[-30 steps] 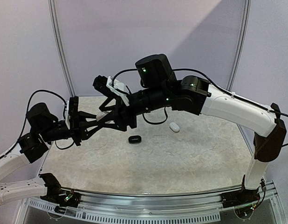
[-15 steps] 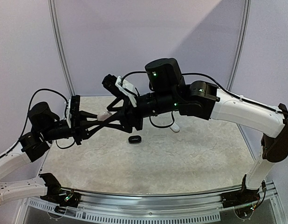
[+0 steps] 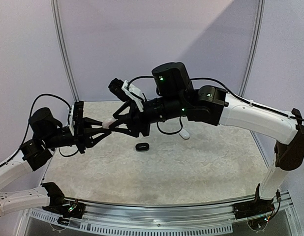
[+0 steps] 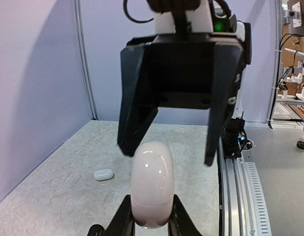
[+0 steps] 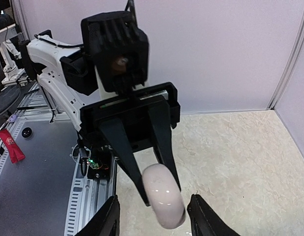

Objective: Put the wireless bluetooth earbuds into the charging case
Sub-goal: Pass from the left arm to the right, then place the charging case with the earbuds at the center of the board.

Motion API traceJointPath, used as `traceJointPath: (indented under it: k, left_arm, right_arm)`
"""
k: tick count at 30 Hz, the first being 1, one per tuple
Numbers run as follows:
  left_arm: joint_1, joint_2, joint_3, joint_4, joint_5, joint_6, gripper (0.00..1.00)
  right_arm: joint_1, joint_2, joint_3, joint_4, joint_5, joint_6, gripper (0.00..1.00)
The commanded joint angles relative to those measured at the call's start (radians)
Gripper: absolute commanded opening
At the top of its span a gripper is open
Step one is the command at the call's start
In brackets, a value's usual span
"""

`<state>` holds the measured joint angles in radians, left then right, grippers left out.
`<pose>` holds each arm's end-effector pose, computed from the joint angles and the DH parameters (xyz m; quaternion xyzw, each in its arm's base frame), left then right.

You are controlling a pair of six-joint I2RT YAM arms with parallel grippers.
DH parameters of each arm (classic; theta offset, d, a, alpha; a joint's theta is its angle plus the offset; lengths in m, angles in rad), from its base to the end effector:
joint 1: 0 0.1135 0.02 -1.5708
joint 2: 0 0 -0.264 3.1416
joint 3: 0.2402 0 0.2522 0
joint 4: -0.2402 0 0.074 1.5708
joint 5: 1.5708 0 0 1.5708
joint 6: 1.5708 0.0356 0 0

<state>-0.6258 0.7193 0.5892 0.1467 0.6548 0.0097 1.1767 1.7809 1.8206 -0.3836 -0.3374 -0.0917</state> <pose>0.1286 -0.1197 0.3168 0.4252 0.5591 -0.4196 0.5749 0.1499 0.3912 0.4051 -0.5555 0.5920 0.4106 0.4152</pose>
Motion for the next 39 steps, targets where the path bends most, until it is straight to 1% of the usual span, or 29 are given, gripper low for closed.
traceJointPath:
  k: [1,5,9,13,18,19,20,21,23,25,26,29,33,36,39]
  left_arm:
    - [0.008,-0.008,-0.006,0.056,0.04,-0.005,0.0]
    - [0.006,-0.007,-0.006,0.059,0.042,-0.027,0.0]
    - [0.006,-0.006,-0.005,0.059,0.042,-0.027,0.0]
    - [0.005,-0.004,-0.013,0.066,0.043,-0.039,0.0]
    - [0.005,0.013,-0.021,0.07,0.048,-0.094,0.0]
    - [0.005,0.016,-0.023,0.069,0.043,-0.105,0.0]
    - [0.005,0.017,-0.028,0.07,0.032,-0.115,0.04]
    - [0.005,0.015,-0.032,0.067,0.014,-0.122,0.17]
    - [0.005,0.007,-0.04,0.052,-0.036,-0.127,0.56]
    - [0.007,-0.004,-0.043,0.023,-0.111,-0.13,0.87]
    - [0.008,-0.01,-0.045,0.006,-0.142,-0.128,0.97]
    - [0.012,-0.018,-0.051,-0.038,-0.215,-0.13,0.99]
    - [0.022,-0.038,-0.074,-0.079,-0.309,-0.175,0.99]
    - [0.034,-0.055,-0.097,-0.098,-0.35,-0.193,0.99]
    - [0.045,-0.053,-0.107,-0.114,-0.371,-0.208,0.99]
  right_arm:
    - [-0.02,0.041,0.008,-0.016,0.024,0.032,0.49]
    - [-0.025,0.054,0.018,-0.023,0.014,0.033,0.48]
    - [-0.025,0.058,0.019,0.0,-0.045,0.031,0.32]
    - [-0.026,0.05,0.013,0.031,-0.084,0.021,0.25]
    - [-0.025,0.049,0.014,0.047,-0.121,0.02,0.03]
    - [-0.025,0.048,0.013,0.043,-0.116,0.024,0.0]
    - [-0.026,0.049,0.013,0.038,-0.109,0.028,0.0]
    - [-0.028,0.048,0.008,0.034,-0.1,0.033,0.0]
    - [-0.036,0.042,-0.005,0.026,-0.084,0.057,0.0]
    - [-0.055,0.035,-0.024,0.014,-0.069,0.096,0.0]
    - [-0.068,0.033,-0.035,0.003,-0.059,0.145,0.0]
    - [-0.11,0.022,-0.071,-0.033,-0.041,0.233,0.0]
    - [-0.185,0.03,-0.16,-0.046,-0.083,0.403,0.0]
    - [-0.247,0.055,-0.23,-0.074,-0.113,0.519,0.0]
    - [-0.301,0.111,-0.28,-0.132,-0.124,0.586,0.0]
